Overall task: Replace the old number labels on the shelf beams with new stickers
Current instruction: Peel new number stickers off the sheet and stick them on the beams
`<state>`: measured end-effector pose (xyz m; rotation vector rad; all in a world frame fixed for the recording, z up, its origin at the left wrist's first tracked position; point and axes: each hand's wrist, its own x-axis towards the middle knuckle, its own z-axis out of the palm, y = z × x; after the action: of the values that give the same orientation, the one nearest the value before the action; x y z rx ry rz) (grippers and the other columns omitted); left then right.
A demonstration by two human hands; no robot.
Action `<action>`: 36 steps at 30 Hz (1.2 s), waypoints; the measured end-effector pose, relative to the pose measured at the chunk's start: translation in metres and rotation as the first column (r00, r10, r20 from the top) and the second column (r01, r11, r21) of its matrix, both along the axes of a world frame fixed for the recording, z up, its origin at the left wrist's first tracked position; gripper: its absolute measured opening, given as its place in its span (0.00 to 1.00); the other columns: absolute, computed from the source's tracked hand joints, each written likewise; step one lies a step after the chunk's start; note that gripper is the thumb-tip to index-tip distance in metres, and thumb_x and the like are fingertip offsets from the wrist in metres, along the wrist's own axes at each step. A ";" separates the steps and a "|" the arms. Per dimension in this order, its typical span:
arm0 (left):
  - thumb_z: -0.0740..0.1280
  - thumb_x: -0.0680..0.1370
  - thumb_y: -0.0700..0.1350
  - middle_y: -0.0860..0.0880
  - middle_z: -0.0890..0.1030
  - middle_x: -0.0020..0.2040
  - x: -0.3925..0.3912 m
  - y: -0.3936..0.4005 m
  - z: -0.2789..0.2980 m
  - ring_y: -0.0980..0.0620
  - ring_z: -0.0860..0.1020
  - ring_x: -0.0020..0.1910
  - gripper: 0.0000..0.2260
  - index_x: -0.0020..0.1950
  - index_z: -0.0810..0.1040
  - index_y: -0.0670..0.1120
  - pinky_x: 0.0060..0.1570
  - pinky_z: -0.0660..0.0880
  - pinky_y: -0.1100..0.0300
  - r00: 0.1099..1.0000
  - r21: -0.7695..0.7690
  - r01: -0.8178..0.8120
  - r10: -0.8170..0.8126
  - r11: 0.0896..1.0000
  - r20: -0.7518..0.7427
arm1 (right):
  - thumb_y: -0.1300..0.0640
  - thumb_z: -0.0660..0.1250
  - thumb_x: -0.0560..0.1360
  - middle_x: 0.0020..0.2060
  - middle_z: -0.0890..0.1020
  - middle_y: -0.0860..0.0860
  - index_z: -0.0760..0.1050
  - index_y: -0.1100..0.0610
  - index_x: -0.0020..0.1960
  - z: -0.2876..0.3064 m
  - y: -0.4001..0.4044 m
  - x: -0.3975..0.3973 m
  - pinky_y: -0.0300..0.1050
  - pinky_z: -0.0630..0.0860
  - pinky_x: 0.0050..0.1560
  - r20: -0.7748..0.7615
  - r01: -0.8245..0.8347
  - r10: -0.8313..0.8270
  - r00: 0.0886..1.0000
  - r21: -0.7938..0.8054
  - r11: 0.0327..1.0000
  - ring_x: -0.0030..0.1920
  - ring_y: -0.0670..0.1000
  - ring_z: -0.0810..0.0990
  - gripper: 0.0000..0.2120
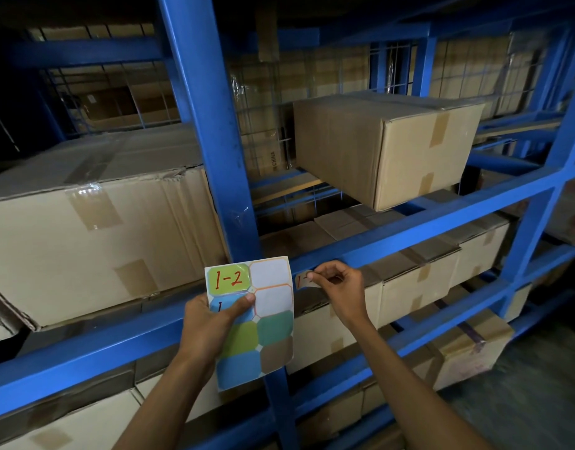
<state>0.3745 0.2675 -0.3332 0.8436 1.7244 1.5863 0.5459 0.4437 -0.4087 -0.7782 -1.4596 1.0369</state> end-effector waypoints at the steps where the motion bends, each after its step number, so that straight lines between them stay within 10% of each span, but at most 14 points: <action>1: 0.76 0.69 0.46 0.51 0.87 0.40 0.000 0.000 0.000 0.53 0.86 0.36 0.12 0.50 0.81 0.46 0.27 0.79 0.61 1.000 0.001 0.001 -0.001 1.000 0.001 | 0.63 0.78 0.69 0.38 0.85 0.54 0.82 0.60 0.43 0.000 -0.001 0.000 0.39 0.80 0.45 0.002 0.005 -0.005 1.000 0.001 1.000 0.41 0.53 0.83 0.06; 16: 0.77 0.70 0.46 0.48 0.88 0.43 -0.007 -0.001 0.004 0.49 0.87 0.39 0.12 0.51 0.82 0.46 0.37 0.82 0.53 1.000 0.012 0.017 -0.017 1.000 -0.017 | 0.39 0.74 0.69 0.35 0.83 0.42 0.83 0.48 0.41 0.008 0.007 0.007 0.42 0.77 0.30 0.448 0.249 -0.374 0.812 0.314 0.916 0.38 0.43 0.80 0.13; 21: 0.77 0.70 0.46 0.49 0.87 0.43 -0.007 -0.002 0.003 0.49 0.86 0.38 0.11 0.50 0.81 0.47 0.36 0.82 0.53 1.000 0.007 0.008 -0.008 1.000 -0.022 | 0.42 0.73 0.71 0.37 0.83 0.42 0.81 0.49 0.43 0.005 0.006 0.010 0.31 0.66 0.28 0.431 0.272 -0.354 0.830 0.242 0.932 0.37 0.41 0.80 0.10; 27: 0.76 0.70 0.45 0.49 0.87 0.44 -0.007 -0.004 0.002 0.49 0.86 0.39 0.11 0.50 0.82 0.47 0.37 0.82 0.52 1.000 0.004 0.007 -0.007 1.000 -0.028 | 0.48 0.76 0.70 0.39 0.85 0.45 0.83 0.50 0.42 0.007 0.012 0.011 0.43 0.81 0.36 0.425 0.230 -0.310 0.851 0.230 0.946 0.40 0.43 0.81 0.07; 36: 0.77 0.69 0.44 0.51 0.88 0.40 -0.002 -0.004 0.003 0.51 0.86 0.36 0.10 0.49 0.82 0.46 0.30 0.80 0.58 1.000 -0.003 0.014 -0.014 1.000 -0.003 | 0.42 0.76 0.67 0.34 0.83 0.42 0.82 0.47 0.38 0.015 0.016 0.018 0.43 0.78 0.33 0.476 0.212 -0.343 0.810 0.308 0.927 0.36 0.42 0.80 0.10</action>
<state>0.3720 0.2637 -0.3300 0.8547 1.7191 1.5741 0.5642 0.4596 -0.3935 -1.1148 -1.8189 0.4133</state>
